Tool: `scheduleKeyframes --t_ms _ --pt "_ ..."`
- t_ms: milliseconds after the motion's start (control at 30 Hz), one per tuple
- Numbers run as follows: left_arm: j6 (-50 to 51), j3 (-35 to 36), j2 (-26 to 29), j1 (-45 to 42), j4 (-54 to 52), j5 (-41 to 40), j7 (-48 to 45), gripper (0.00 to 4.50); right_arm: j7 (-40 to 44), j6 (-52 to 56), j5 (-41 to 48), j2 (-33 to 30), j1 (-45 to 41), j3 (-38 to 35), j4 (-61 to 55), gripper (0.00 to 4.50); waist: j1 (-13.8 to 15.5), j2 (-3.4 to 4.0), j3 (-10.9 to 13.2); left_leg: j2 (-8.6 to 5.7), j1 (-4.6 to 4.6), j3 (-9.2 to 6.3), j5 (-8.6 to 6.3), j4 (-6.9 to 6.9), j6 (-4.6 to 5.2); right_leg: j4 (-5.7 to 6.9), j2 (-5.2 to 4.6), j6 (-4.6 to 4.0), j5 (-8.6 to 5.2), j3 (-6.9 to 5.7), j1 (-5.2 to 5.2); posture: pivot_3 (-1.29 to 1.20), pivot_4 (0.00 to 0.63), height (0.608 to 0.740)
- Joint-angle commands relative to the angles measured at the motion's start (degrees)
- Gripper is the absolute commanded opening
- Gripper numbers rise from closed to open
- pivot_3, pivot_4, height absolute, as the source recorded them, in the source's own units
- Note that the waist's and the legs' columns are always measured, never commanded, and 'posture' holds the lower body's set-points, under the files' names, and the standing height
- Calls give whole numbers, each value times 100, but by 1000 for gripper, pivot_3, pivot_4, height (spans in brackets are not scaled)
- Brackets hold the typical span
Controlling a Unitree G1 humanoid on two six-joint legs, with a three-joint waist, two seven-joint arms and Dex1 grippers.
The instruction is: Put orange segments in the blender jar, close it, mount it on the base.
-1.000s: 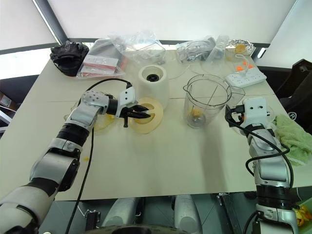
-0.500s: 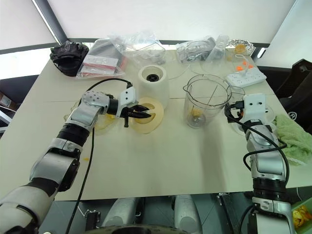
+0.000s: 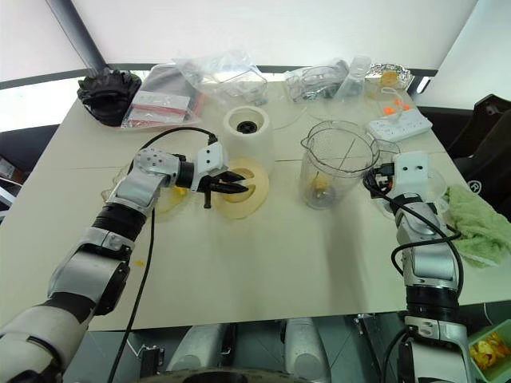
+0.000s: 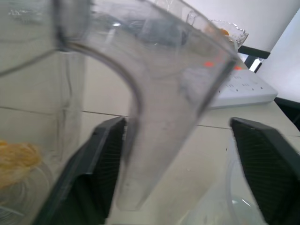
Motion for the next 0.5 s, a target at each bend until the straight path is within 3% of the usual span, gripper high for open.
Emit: scheduleKeyframes --t_ms 33,67,133,500 --pt "-5 37 53 -5 -209 -109 36 274 -17 -161 -41 -8 -125 -86 -108 1558 -6 4 -2 0 0 -1 0 0 0 0 0 0 0 0 0 0 150 740" --pt "-2 32 49 -1 -211 -113 43 274 -15 -169 -37 -2 -120 -77 -115 1188 -6 5 -3 1 6 -2 0 0 0 1 0 0 0 5 1 0 150 740" --pt "-3 26 38 1 -211 -122 58 274 -11 -181 -44 15 -113 -57 -140 982 21 4 -4 0 15 -1 0 0 0 0 0 0 0 1 15 0 150 740" --pt "300 278 233 -285 -225 -425 -69 274 -37 226 268 275 38 -83 -891 982 -8 5 -4 1 16 -4 0 0 0 1 -1 0 0 2 13 0 150 740"
